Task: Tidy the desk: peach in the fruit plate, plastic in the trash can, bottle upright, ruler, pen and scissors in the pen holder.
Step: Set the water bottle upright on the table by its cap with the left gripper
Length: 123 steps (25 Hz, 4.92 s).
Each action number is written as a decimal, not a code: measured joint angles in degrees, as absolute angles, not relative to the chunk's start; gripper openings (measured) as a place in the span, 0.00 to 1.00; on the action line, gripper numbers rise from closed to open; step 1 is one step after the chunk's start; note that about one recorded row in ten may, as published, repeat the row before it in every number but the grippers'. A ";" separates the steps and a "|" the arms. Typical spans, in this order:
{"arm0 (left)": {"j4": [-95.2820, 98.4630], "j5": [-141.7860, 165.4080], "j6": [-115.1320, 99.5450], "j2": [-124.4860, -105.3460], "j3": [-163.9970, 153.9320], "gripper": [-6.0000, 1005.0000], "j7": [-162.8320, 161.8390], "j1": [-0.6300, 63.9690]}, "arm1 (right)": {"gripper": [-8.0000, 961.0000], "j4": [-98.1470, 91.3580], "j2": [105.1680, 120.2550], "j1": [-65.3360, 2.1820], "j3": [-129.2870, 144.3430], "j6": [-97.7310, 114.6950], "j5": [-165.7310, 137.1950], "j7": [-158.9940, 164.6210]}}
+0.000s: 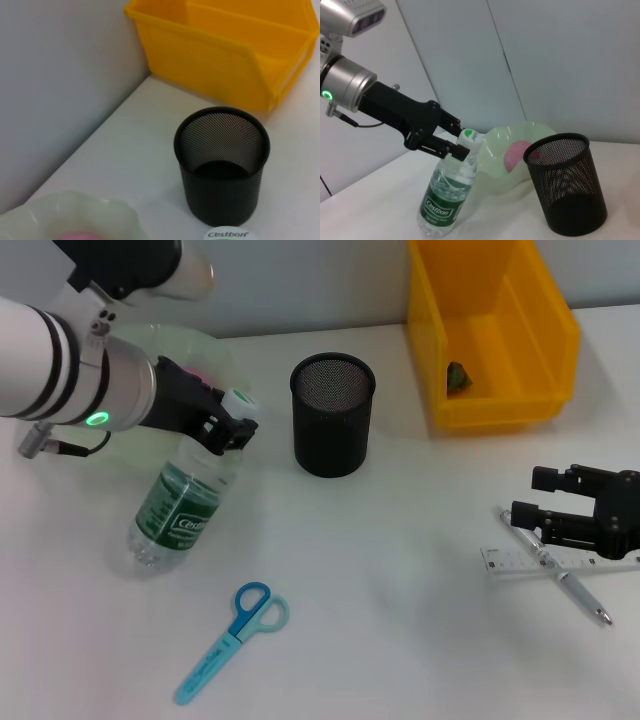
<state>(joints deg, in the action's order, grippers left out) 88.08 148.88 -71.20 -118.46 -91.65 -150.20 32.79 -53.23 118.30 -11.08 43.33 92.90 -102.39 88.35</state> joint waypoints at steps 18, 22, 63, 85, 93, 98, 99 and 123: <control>90.16 147.74 -70.80 -118.80 -90.38 0.44 -151.29 30.03 | 0.77 -53.19 118.30 -11.44 43.24 92.90 -102.39 88.42; 91.64 146.99 -70.88 -118.77 -90.70 0.44 -151.43 28.67 | 0.77 -53.17 118.30 -11.44 43.24 92.89 -102.39 88.42; 96.20 142.41 -69.62 -118.56 -87.54 0.44 -148.04 22.70 | 0.77 -53.19 118.30 -11.68 43.24 92.90 -102.39 89.06; 94.82 139.17 -68.25 -118.57 -86.52 0.44 -145.90 22.18 | 0.77 -53.26 118.30 -11.87 43.24 92.90 -102.40 89.21; 95.57 139.41 -68.89 -118.47 -86.49 0.43 -145.89 22.65 | 0.77 -53.28 118.30 -11.78 43.24 92.90 -102.39 89.21; 95.57 139.41 -68.89 -118.47 -86.47 0.43 -145.89 23.30 | 0.77 -53.28 118.30 -11.83 43.24 92.93 -102.39 89.22; 95.57 139.41 -68.89 -118.47 -86.47 0.43 -145.89 23.30 | 0.77 -53.27 118.30 -11.87 43.24 92.94 -102.39 89.23; 94.33 138.36 -68.89 -118.49 -85.23 0.41 -145.82 23.09 | 0.77 -53.17 118.30 -11.78 43.24 93.08 -102.39 89.31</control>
